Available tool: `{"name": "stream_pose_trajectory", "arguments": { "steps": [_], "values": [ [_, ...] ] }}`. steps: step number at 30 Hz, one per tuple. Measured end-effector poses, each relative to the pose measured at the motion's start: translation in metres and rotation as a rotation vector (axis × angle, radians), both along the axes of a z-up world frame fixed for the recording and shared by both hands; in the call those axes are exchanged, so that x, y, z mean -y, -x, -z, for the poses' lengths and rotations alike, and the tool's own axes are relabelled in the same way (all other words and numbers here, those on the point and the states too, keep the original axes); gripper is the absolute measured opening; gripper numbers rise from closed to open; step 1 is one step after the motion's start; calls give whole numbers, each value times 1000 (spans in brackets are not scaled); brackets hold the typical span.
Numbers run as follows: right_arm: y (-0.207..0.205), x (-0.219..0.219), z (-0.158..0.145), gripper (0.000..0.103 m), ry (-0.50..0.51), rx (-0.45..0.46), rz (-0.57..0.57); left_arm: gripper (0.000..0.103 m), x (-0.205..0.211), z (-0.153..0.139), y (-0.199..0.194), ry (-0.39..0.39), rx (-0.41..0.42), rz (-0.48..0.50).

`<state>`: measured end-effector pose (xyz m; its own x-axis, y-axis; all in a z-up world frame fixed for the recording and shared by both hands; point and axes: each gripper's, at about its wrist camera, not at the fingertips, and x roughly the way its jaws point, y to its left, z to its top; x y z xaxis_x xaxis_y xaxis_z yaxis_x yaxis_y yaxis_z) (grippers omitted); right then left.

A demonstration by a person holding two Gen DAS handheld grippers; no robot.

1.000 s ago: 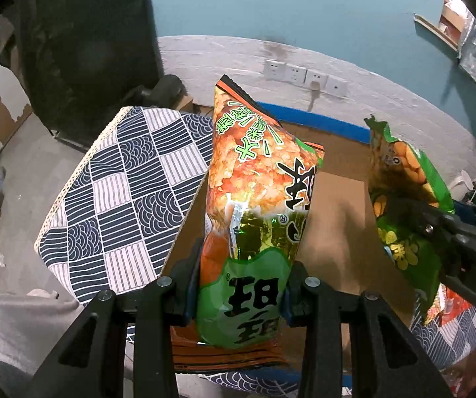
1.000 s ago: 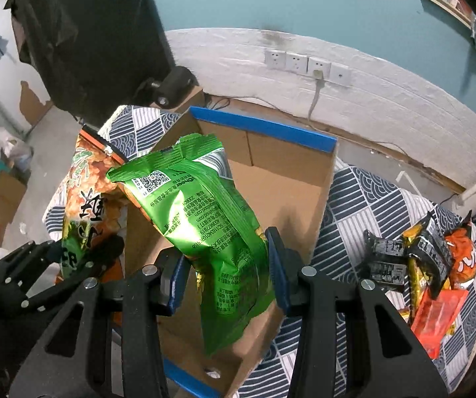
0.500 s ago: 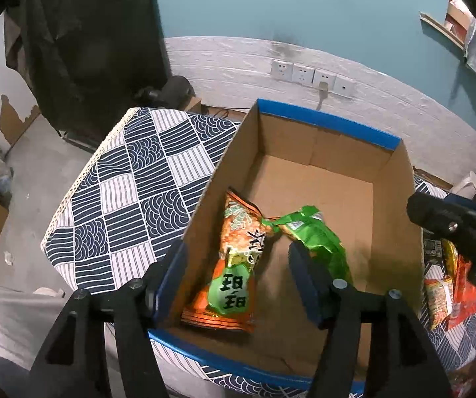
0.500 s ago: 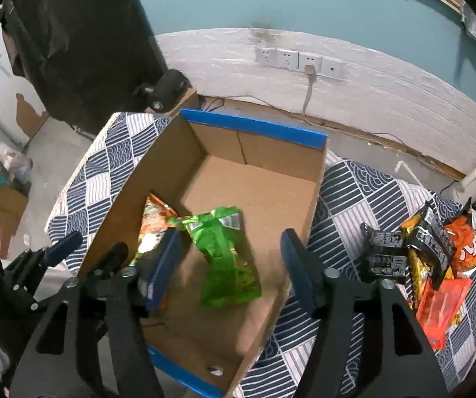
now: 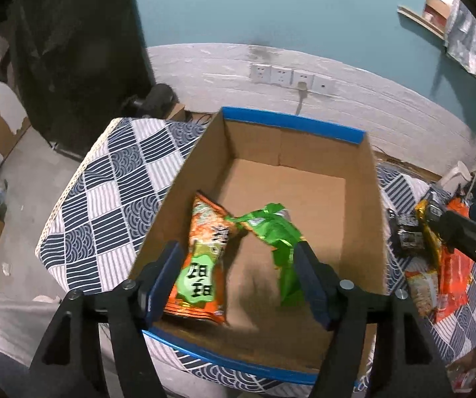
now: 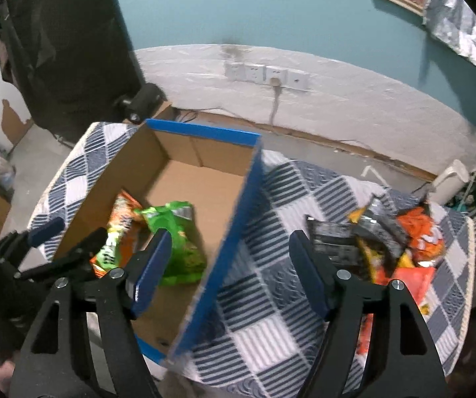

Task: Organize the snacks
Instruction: 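Open both tools to drop the bags into the box, then move both tools back over the snack pile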

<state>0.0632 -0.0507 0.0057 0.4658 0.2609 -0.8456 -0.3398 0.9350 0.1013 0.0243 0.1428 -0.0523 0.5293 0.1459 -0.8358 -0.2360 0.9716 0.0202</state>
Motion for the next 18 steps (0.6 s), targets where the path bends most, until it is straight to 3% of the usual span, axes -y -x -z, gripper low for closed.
{"name": "stream_pose_trajectory", "arguments": {
  "steps": [18],
  "values": [
    [29, 119, 2, 78, 30, 16, 170, 76, 114, -11, 0, -49, 1, 221]
  ]
}}
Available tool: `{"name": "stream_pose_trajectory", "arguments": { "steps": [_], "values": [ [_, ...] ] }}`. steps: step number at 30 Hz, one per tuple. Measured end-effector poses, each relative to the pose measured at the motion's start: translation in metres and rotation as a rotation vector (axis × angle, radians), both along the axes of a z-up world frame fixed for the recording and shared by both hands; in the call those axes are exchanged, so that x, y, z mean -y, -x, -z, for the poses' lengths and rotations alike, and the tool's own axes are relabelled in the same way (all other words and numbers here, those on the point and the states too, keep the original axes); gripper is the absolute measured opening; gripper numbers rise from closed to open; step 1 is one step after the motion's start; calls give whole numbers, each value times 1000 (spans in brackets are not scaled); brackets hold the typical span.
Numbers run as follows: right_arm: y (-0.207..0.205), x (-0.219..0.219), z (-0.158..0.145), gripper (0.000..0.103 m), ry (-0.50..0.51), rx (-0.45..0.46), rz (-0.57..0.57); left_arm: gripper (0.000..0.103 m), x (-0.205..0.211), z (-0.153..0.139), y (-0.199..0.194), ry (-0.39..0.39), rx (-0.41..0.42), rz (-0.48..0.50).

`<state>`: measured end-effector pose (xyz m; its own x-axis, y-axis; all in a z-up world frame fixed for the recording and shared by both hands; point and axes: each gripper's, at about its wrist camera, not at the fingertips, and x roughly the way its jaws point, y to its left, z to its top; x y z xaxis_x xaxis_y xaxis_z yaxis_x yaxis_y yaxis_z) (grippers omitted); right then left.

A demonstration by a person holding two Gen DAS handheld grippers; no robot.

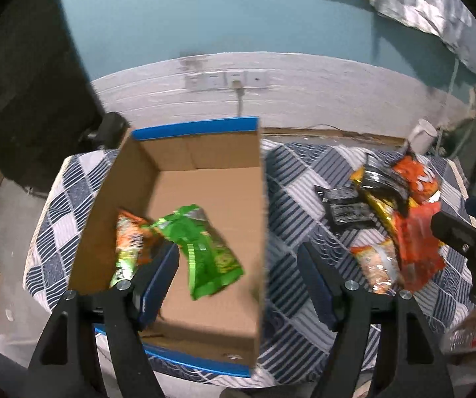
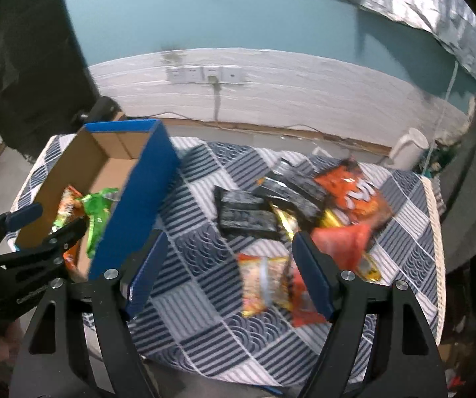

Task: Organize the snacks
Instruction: 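Move both tools back over the snack pile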

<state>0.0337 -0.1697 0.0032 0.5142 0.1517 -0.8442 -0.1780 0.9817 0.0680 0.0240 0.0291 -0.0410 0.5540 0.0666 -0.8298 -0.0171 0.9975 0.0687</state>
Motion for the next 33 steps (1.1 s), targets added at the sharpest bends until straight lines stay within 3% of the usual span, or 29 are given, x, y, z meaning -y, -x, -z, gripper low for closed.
{"name": "stream_pose_trajectory", "arguments": {
  "steps": [9, 16, 27, 33],
  "values": [
    [8, 61, 13, 80, -1, -12, 108, 86, 55, 9, -3, -26, -45, 87],
    [10, 99, 35, 80, 11, -56, 171, 87, 90, 29, -6, -29, -118, 143],
    [-1, 121, 86, 80, 29, -145, 183, 87, 126, 72, -24, -110, -177, 158],
    [-14, 123, 117, 80, -23, -222, 194, 87, 124, 97, -36, -85, -225, 122]
  ]
}}
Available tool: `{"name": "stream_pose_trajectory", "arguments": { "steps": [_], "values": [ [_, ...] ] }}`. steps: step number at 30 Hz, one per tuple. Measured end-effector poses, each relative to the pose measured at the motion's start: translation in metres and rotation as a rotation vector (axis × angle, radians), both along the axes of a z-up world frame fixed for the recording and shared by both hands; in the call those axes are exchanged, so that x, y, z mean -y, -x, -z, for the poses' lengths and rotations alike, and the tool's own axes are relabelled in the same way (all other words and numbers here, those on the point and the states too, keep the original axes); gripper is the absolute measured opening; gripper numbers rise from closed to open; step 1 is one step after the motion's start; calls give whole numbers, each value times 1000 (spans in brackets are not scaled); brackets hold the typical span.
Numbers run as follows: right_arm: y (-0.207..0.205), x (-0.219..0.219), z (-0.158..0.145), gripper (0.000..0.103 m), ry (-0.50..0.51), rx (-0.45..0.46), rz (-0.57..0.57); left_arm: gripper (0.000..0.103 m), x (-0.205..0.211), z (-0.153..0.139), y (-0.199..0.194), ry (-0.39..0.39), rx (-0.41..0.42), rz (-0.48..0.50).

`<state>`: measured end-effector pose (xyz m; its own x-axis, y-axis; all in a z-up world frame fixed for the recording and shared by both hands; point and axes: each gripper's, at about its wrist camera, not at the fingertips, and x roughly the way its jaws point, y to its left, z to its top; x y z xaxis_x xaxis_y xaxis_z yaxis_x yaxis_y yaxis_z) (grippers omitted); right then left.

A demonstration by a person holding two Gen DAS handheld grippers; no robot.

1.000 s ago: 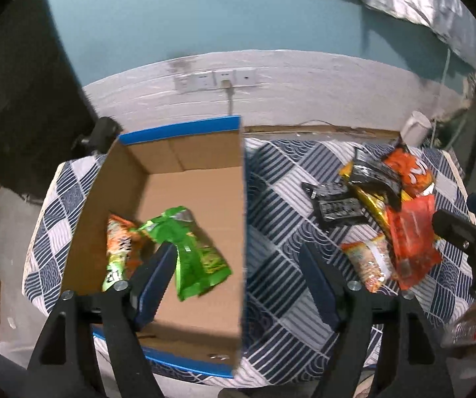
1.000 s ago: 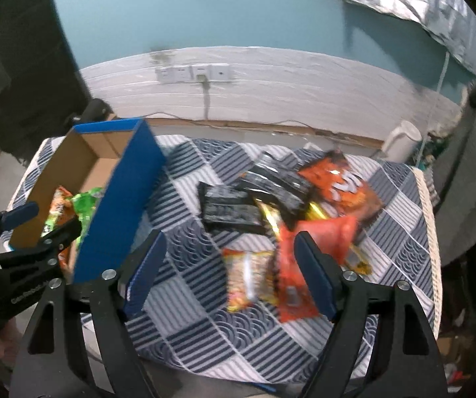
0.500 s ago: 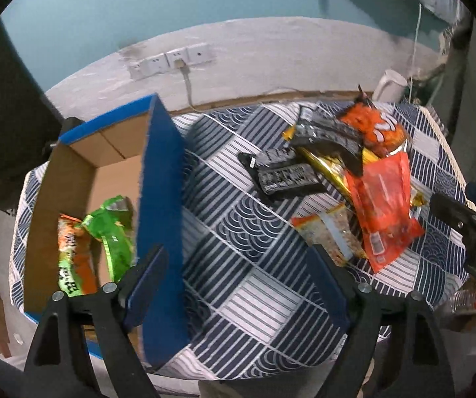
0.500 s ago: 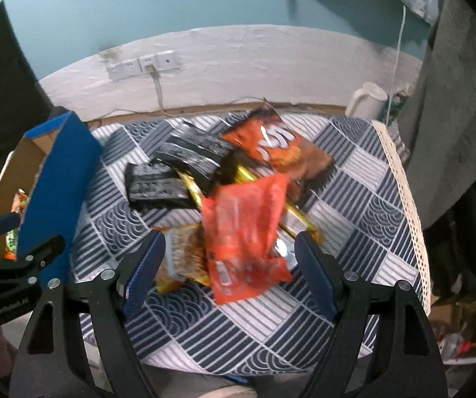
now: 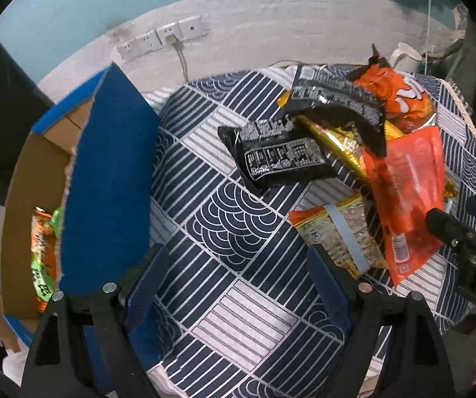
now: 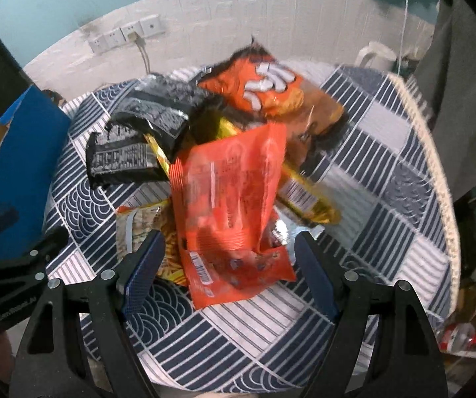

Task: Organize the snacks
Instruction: 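Move both tools back over the snack pile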

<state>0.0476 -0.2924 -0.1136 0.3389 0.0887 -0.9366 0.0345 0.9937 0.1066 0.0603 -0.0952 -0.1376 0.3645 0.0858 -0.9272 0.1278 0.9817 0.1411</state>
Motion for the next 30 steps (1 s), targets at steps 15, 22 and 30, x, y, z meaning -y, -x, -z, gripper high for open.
{"name": "stream_pose_trajectory", "arguments": {
  "steps": [15, 22, 30],
  "values": [
    [-23, -23, 46, 81, 80, -82, -54, 87, -8, 38, -18, 27, -85, -36],
    [-33, -30, 61, 82, 134, -107, -60, 87, -14, 51, -26, 40, -118, -52],
    [-27, -37, 61, 69, 166, -97, -102, 87, -14, 51, -36, 70, -132, -60]
  ]
}}
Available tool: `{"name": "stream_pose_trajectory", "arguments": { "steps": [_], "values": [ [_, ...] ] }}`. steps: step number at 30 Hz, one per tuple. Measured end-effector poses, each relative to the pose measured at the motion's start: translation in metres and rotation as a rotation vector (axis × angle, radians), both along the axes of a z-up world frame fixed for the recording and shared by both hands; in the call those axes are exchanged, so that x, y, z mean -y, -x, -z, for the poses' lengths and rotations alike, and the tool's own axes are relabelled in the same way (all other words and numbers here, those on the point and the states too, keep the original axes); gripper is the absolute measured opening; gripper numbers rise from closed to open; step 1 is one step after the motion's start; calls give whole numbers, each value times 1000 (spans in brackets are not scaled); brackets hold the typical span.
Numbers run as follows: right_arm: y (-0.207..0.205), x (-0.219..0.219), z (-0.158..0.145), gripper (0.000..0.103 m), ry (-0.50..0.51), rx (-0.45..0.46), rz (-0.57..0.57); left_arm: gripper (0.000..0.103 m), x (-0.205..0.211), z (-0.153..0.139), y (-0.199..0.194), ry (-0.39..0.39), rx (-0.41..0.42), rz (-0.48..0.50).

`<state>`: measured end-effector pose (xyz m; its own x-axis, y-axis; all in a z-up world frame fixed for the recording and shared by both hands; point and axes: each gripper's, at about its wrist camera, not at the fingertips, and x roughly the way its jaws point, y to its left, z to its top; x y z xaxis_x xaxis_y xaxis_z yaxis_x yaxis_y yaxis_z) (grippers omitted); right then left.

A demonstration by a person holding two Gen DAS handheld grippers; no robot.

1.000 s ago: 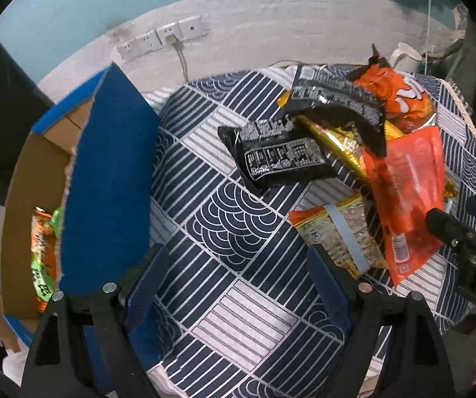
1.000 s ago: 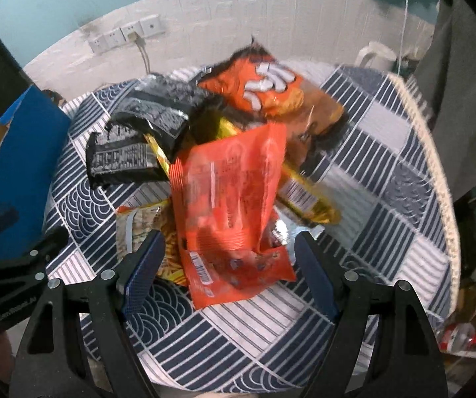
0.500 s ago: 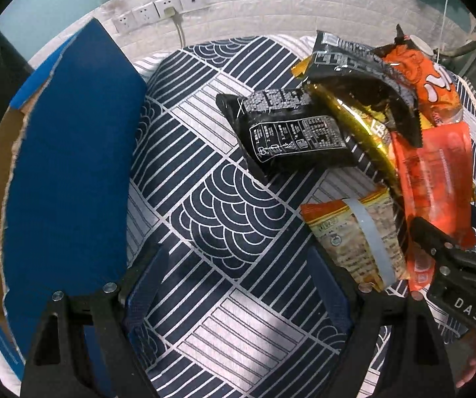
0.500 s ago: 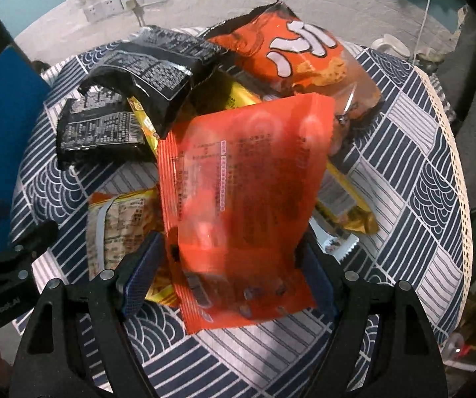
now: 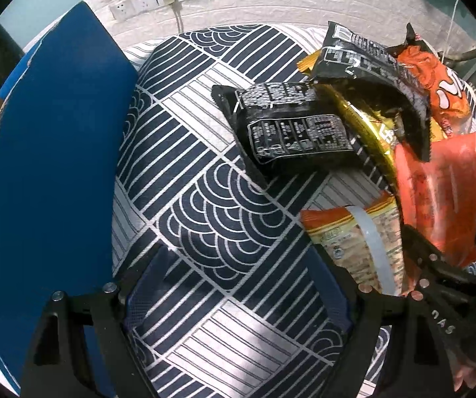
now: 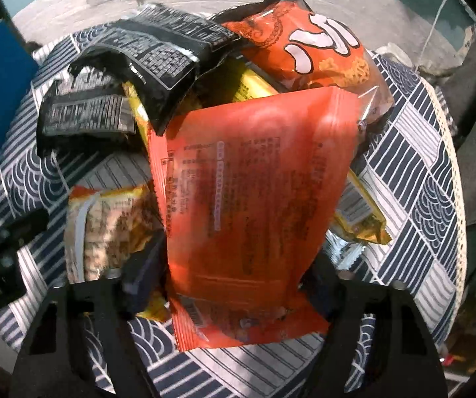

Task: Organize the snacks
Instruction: 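Move both tools back over the snack pile, then grasp the striped cracker bag with left tool while right tool grasps red-orange bag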

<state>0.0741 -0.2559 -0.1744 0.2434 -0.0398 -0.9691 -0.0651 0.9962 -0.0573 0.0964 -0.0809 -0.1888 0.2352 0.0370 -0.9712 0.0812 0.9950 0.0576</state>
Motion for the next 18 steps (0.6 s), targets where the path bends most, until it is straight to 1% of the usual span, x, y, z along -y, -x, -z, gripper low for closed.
{"name": "stream_pose_trajectory", "arguments": {
  "steps": [1, 2, 4, 9, 12, 15, 18],
  "values": [
    [5, 0, 0, 64, 1, 2, -3, 87, 2, -1, -1, 9, -3, -2],
    [8, 2, -1, 62, -4, 3, -4, 87, 3, -2, 0, 14, -4, -4],
    [13, 8, -3, 60, -24, -1, 6, 87, 10, -5, 1, 28, -7, -2],
    [29, 31, -13, 59, -77, 16, 51, 87, 30, -9, 3, 59, -16, 3],
    [40, 45, -21, 59, -108, 31, 69, 87, 43, -11, 3, 54, -6, 2],
    [50, 55, -28, 59, -130, 43, 82, 87, 56, -11, 3, 62, -9, -21],
    [55, 59, -32, 59, -147, 44, 86, 87, 55, -6, 0, 74, -23, -52]
  ]
}}
